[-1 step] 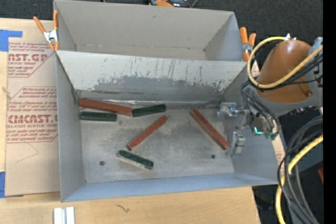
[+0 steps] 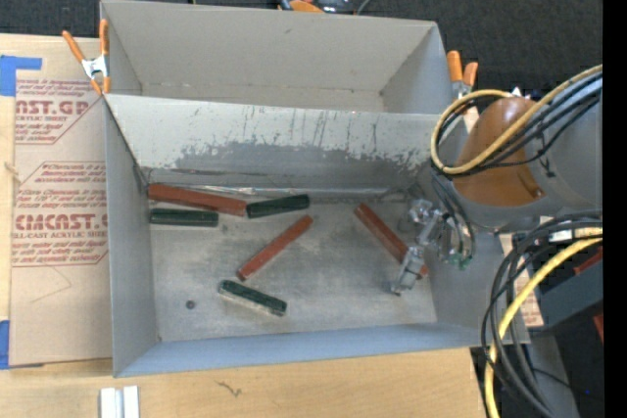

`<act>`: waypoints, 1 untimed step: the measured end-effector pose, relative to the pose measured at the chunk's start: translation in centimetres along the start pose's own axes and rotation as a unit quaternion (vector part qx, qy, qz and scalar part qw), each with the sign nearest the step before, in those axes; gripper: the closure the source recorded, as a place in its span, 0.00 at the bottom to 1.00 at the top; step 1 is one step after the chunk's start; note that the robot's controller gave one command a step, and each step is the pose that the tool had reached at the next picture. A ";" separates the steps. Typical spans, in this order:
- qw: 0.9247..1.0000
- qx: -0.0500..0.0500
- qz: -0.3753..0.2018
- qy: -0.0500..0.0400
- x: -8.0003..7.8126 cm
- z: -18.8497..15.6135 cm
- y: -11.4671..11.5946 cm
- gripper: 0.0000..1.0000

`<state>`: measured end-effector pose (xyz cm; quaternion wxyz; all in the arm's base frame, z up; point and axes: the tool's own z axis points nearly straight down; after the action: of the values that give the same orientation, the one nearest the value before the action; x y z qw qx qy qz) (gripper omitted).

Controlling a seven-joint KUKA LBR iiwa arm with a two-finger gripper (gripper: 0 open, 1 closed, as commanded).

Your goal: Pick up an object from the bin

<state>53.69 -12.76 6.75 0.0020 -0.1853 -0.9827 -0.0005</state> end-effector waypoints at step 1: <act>1.000 0.000 0.000 -0.002 -0.1 -0.2 0.0 1.00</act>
Offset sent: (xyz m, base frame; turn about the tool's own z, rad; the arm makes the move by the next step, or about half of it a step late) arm 0.0000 0.0000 0.0000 0.0000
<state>53.81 -12.81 6.94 0.0002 -0.1849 -0.9828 0.0000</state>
